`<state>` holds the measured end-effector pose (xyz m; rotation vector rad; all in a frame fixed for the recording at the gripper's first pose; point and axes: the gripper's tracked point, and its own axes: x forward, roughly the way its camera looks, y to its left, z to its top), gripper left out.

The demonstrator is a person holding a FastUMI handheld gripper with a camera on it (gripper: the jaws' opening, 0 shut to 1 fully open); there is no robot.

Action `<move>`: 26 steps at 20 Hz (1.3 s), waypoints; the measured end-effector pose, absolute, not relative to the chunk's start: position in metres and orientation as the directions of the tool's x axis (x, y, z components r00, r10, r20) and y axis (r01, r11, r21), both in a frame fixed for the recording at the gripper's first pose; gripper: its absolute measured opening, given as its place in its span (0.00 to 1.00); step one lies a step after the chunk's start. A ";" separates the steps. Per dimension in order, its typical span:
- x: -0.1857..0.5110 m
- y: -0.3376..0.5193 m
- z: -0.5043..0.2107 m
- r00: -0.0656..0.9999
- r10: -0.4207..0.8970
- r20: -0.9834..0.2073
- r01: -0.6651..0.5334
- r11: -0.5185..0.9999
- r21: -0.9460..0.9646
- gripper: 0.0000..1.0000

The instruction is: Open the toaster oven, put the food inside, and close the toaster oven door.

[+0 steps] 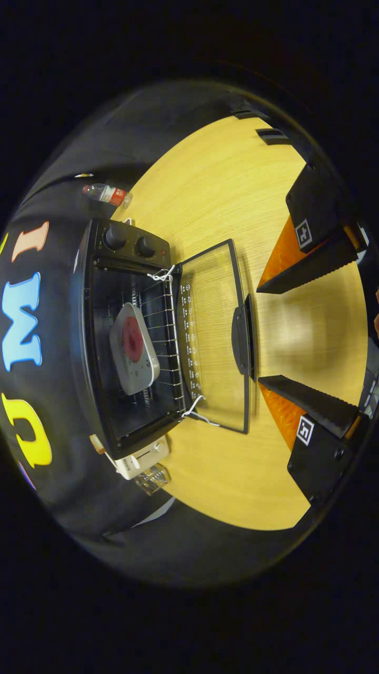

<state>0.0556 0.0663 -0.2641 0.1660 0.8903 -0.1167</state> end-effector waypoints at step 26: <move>0.084 0.066 -0.309 0.475 -0.062 -0.878 0.173 0.985 0.024 0.98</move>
